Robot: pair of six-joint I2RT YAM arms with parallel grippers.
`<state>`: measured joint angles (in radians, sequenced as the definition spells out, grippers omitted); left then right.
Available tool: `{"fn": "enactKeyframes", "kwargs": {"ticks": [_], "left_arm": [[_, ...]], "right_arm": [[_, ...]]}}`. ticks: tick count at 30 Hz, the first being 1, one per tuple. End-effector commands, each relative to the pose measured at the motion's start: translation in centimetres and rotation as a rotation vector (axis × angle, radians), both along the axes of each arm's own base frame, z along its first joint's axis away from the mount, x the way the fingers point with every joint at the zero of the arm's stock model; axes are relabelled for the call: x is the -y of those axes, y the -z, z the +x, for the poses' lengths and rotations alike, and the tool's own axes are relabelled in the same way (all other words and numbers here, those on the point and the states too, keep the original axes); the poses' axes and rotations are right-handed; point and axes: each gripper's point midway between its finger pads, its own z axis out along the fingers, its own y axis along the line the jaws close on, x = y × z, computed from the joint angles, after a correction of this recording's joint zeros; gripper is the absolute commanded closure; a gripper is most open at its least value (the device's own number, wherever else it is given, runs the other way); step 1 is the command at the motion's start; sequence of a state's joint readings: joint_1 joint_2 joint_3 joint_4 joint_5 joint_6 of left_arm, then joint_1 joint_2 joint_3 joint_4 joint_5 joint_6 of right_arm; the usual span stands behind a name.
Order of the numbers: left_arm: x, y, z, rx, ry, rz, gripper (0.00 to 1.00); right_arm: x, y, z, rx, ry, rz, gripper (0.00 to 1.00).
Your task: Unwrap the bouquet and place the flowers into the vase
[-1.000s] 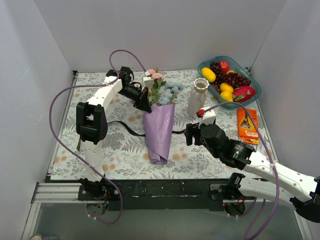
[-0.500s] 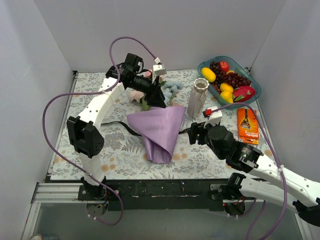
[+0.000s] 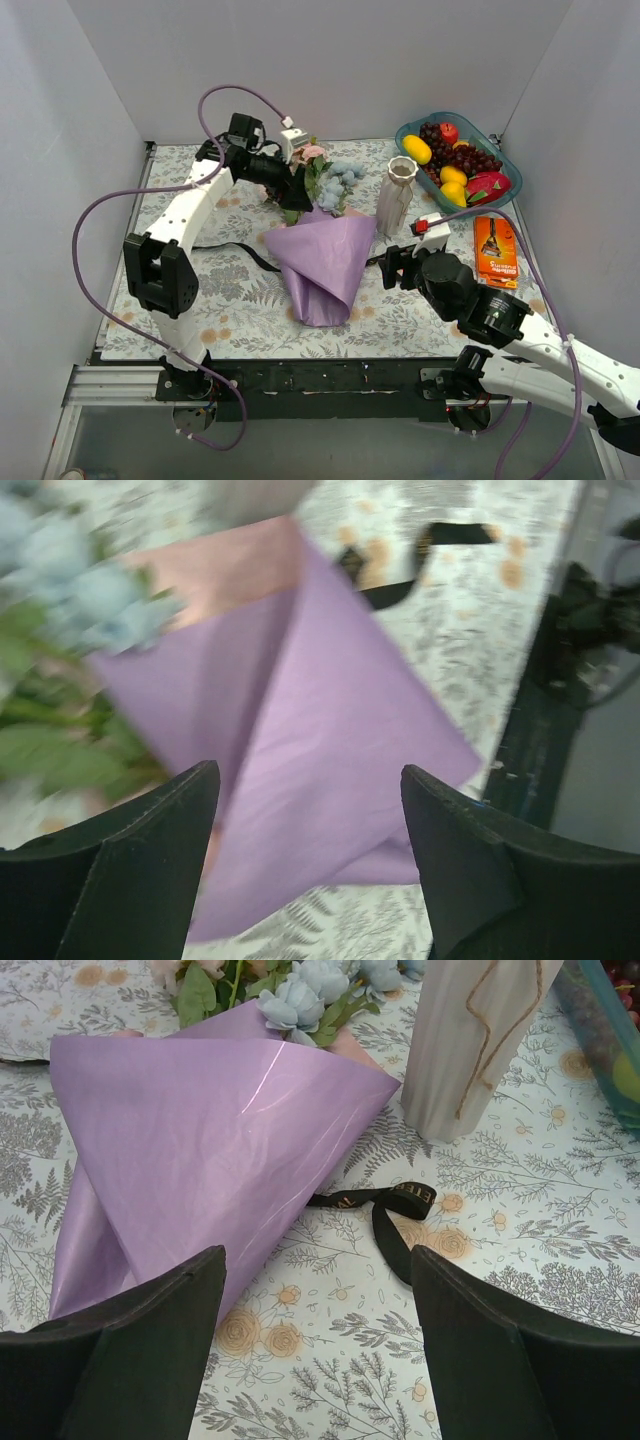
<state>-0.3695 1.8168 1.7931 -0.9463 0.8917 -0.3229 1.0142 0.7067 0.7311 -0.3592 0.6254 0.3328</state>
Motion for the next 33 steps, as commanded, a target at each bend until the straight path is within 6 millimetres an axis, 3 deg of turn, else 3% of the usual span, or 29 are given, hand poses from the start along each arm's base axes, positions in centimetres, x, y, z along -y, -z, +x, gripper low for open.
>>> {"fn": "enactKeyframes", "kwargs": {"ticks": [1,5,9,10,15,19,25,33], "left_arm": [[-5.4,4.0,5.5,0.052,-0.229,0.151,0.28],[-5.3,5.8,5.6,0.051,-0.2,0.165,0.28],[-4.1,5.9,3.0,-0.039,-0.03,0.092,0.25],[-4.3,6.0,2.2,-0.067,-0.006,0.102,0.25],[-6.3,6.9,2.5,-0.042,0.026,0.087,0.26],[-7.8,7.0,-0.1,-0.107,0.128,0.051,0.28],[-7.9,7.7,-1.9,-0.131,0.168,0.035,0.29],[-8.1,9.5,-2.4,-0.128,0.159,0.114,0.37]], "right_arm": [[0.2,-3.0,0.1,0.055,0.003,0.047,0.18],[0.0,-3.0,0.0,0.05,-0.004,0.047,0.18],[0.1,-3.2,0.0,0.053,-0.006,0.05,0.18],[0.1,-3.2,0.0,0.054,-0.005,0.049,0.18],[0.1,-3.6,0.0,0.061,-0.007,0.049,0.18],[0.1,-3.5,0.0,0.06,-0.005,0.046,0.18],[-0.1,-3.6,0.2,0.062,-0.005,0.045,0.18],[-0.1,-3.7,0.1,0.064,-0.008,0.056,0.18]]}}
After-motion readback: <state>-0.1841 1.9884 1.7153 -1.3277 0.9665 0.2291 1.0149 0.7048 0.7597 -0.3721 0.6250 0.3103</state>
